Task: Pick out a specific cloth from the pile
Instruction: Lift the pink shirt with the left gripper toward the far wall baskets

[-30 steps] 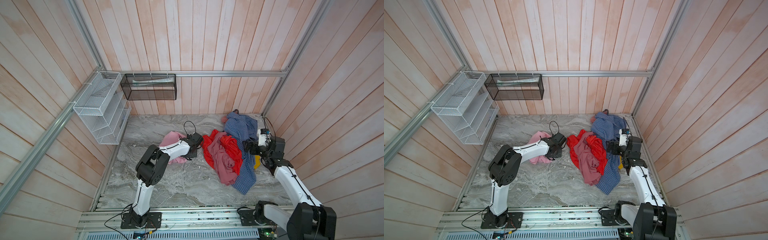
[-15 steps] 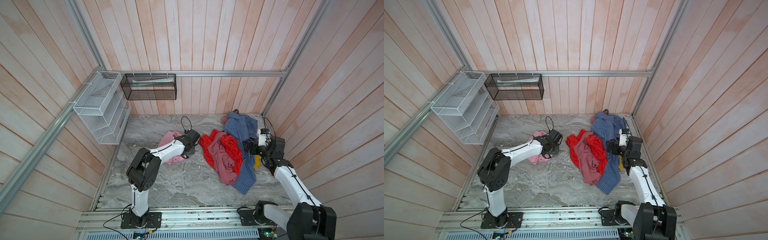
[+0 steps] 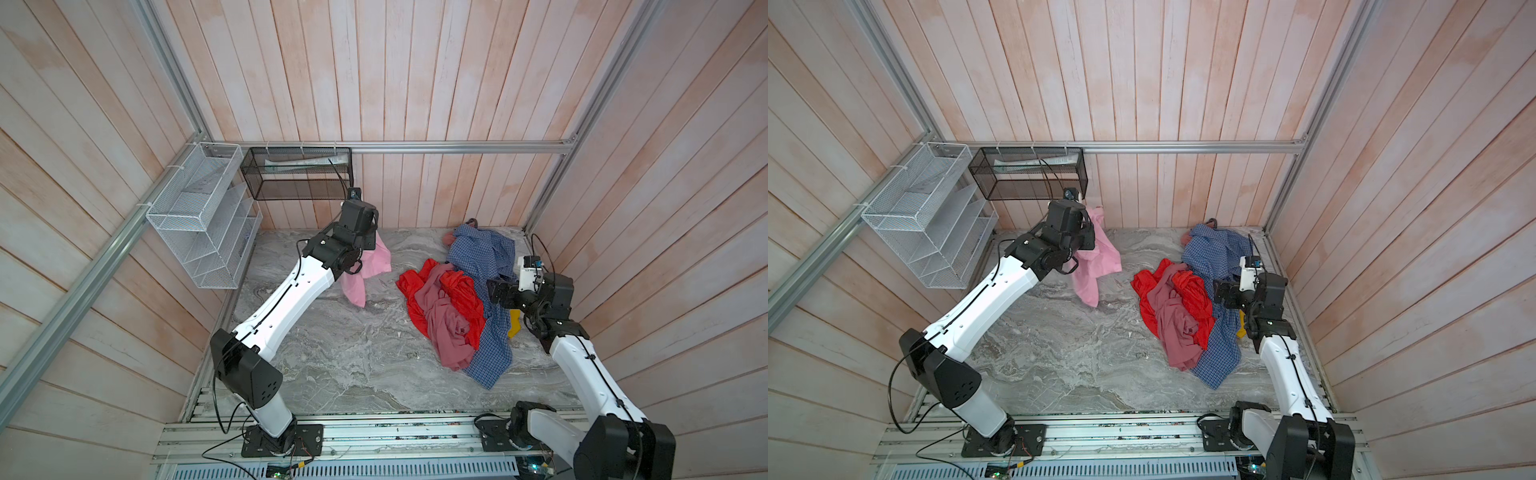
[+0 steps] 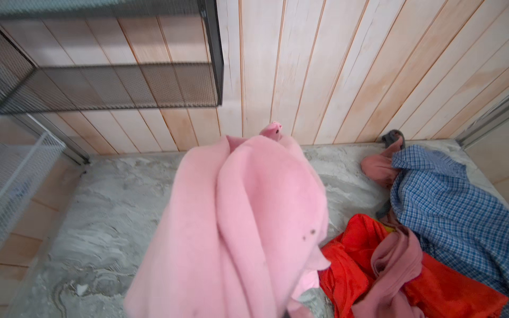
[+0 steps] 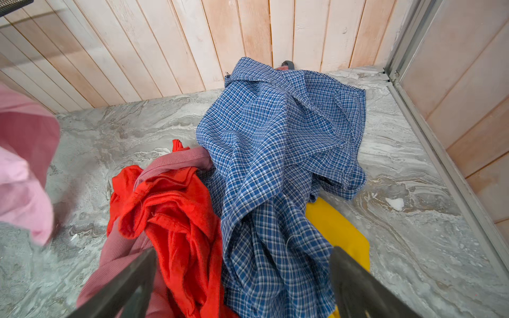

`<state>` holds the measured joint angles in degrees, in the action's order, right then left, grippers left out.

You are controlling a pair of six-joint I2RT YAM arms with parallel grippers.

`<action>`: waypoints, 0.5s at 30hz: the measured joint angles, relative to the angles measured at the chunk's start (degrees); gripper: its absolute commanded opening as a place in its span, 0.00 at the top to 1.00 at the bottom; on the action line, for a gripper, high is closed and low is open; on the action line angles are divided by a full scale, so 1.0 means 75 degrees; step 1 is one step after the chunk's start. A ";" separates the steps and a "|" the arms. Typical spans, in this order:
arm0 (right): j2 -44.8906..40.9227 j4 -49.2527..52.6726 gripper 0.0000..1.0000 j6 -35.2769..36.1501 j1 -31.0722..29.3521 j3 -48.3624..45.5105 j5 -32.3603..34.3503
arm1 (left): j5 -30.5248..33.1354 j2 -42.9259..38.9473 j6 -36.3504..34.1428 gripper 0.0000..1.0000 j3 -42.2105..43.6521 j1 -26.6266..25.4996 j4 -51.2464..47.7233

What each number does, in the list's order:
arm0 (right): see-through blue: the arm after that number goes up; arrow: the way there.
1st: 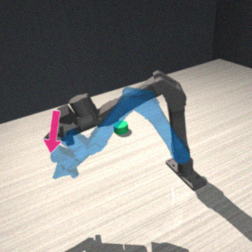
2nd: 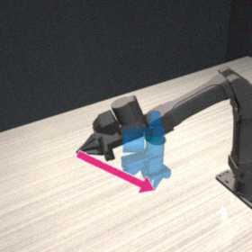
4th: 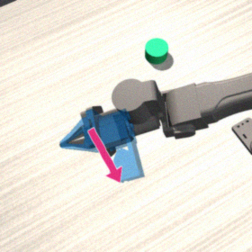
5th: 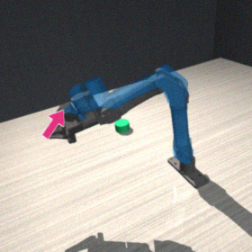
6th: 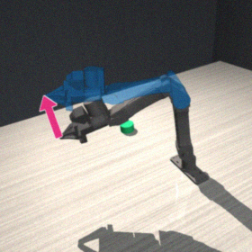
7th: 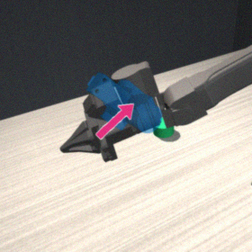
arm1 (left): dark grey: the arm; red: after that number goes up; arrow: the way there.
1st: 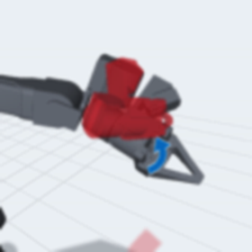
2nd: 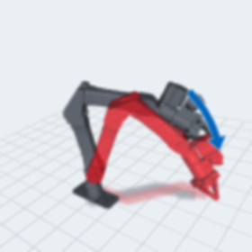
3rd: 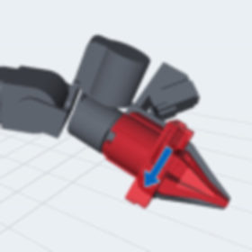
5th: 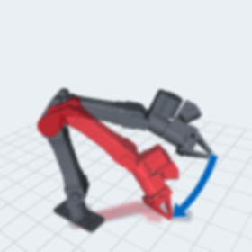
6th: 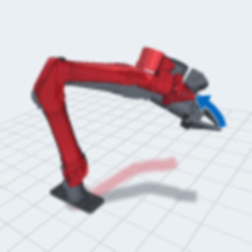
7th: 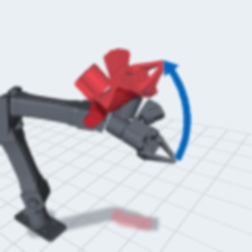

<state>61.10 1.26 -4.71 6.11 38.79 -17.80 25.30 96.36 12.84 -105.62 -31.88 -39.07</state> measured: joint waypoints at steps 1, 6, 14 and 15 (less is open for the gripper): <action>0.0000 0.0000 0.02 0.0000 -0.0003 0.0000 0.0000 | 0.0050 0.0000 -0.0163 1.00 -0.0198 0.0041 -0.0026; -0.0006 0.0000 0.02 -0.0020 -0.0003 0.0000 0.0000 | 0.0055 -0.0009 -0.0930 1.00 -0.0950 0.0373 0.0233; -0.0061 0.0003 0.02 -0.0023 -0.0003 0.0000 0.0026 | -0.1026 -0.0216 -0.1169 1.00 0.0303 0.1521 0.1891; -0.0085 0.0003 0.02 -0.0023 -0.0003 0.0000 0.0038 | -0.1174 -0.0230 -0.1166 1.00 0.0577 0.1658 0.2127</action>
<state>60.47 1.28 -4.89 6.09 38.79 -17.52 16.49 94.63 4.10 -101.30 -19.44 -23.11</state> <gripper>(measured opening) 0.978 0.111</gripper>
